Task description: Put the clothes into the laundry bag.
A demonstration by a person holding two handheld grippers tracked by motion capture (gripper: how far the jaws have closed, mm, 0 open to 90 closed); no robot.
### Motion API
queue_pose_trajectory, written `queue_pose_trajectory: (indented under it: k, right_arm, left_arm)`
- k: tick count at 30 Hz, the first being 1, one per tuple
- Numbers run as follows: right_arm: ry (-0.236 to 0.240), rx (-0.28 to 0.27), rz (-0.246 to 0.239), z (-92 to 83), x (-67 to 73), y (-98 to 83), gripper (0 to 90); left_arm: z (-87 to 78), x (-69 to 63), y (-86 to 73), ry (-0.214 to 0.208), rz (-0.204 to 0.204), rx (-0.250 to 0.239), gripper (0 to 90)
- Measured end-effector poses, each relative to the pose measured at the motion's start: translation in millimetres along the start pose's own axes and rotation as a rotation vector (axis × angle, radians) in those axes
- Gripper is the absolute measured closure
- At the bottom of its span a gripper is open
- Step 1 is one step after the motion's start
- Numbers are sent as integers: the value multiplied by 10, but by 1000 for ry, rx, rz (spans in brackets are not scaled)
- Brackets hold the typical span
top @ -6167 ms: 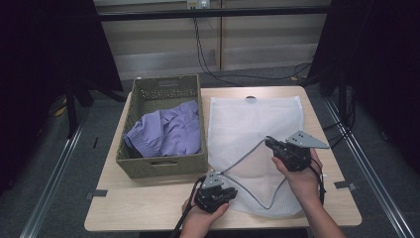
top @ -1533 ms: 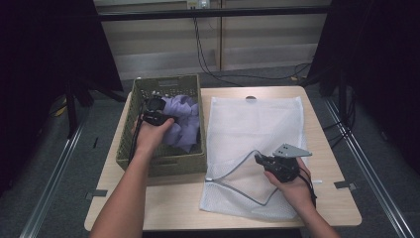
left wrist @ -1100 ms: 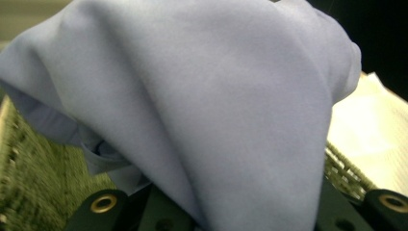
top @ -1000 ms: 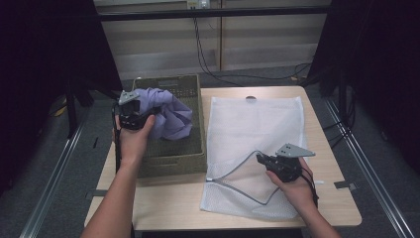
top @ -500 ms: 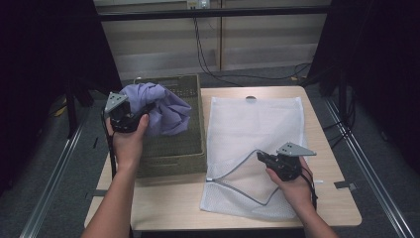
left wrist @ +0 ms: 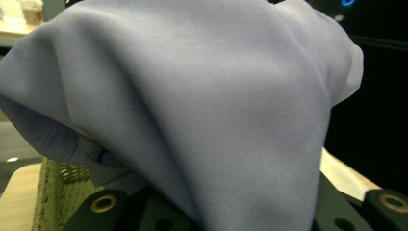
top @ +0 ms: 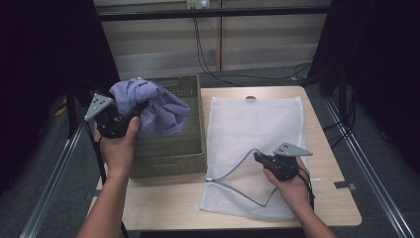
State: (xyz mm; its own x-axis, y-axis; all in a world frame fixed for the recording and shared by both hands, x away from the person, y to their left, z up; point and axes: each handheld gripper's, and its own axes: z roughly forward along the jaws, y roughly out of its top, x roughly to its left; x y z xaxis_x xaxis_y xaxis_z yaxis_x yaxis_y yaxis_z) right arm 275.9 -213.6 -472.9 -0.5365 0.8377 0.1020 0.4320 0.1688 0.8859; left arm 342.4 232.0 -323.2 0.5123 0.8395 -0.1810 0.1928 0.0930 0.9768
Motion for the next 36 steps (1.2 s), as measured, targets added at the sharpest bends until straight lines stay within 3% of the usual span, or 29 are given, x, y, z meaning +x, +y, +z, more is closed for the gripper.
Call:
queue_pose_trajectory:
  k: [3,6,13,18,23,26,29,30,32,34,36]
  right_arm:
    - [-10,-8,34,-2,13,9,890]
    - [-9,-8,33,-8,15,12,890]
    - [-2,-13,30,9,7,-2,890]
    - [21,-6,49,29,14,1,892]
    - [27,-5,38,47,26,10,892]
    - [24,-3,41,49,30,4,891]
    - [31,-5,41,38,13,3,891]
    - [34,-3,46,32,7,3,891]
    - [44,-5,65,24,-17,1,891]
    - [46,-2,73,18,-23,-4,891]
    - [48,2,76,17,-15,-4,891]
  left_arm:
    - [-75,-87,28,-57,-32,-26,759]
    - [-164,-227,62,-109,-15,-47,759]
    - [-277,-561,46,-219,-13,-43,758]
    - [-299,-836,-76,-312,-7,-30,758]
    - [-280,-1105,-295,-411,-20,-6,758]
    - [-297,-1254,-479,-532,-39,6,757]
    - [-318,-1357,-649,-622,-64,20,755]
    - [-322,-1395,-731,-650,-55,28,754]
    - [-308,-1443,-888,-677,-45,37,748]
    - [-236,-1473,-1082,-719,-46,85,721]
    - [-159,-1515,-1354,-683,-6,162,675]
